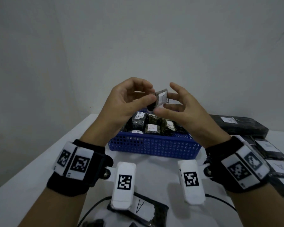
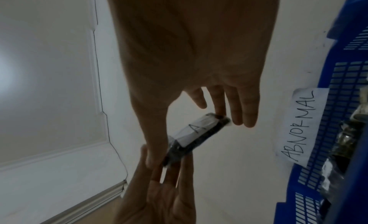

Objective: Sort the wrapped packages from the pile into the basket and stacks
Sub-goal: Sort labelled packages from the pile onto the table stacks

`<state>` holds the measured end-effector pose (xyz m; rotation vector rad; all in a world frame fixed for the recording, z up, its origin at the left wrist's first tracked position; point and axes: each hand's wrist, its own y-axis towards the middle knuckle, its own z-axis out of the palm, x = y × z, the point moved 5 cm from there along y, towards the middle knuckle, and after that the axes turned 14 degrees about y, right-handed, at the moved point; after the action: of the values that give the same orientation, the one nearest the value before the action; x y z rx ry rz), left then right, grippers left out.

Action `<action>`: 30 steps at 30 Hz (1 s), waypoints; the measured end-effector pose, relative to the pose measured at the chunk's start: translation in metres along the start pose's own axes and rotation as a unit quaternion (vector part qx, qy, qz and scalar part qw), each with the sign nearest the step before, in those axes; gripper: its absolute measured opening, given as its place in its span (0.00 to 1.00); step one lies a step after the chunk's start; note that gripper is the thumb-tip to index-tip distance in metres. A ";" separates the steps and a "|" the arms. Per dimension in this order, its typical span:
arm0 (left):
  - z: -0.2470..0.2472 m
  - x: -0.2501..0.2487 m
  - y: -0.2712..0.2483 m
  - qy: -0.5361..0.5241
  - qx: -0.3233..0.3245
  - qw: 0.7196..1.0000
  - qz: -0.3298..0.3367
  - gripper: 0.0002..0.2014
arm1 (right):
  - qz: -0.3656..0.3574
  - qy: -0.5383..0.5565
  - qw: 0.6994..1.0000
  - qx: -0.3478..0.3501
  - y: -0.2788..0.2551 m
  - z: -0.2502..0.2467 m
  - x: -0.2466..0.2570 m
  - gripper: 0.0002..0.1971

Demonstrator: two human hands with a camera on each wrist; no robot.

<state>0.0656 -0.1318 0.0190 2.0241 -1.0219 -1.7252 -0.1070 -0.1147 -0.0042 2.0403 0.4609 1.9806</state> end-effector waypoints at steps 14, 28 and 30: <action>0.006 0.014 -0.009 -0.007 0.128 0.980 -0.151 0.18 | -0.126 -0.093 0.987 0.045 -0.003 0.007 0.004 0.52; 0.010 0.019 -0.005 0.132 0.083 0.986 -0.053 0.22 | -0.172 -0.087 0.980 -0.055 -0.002 0.006 0.013 0.13; 0.008 0.020 -0.004 0.164 0.063 0.984 -0.020 0.23 | -0.127 -0.045 0.991 -0.003 -0.001 0.010 0.011 0.17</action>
<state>0.0604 -0.1405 -0.0005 2.3210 -1.0056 -1.3115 -0.0971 -0.1086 0.0053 1.9476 0.6582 1.7313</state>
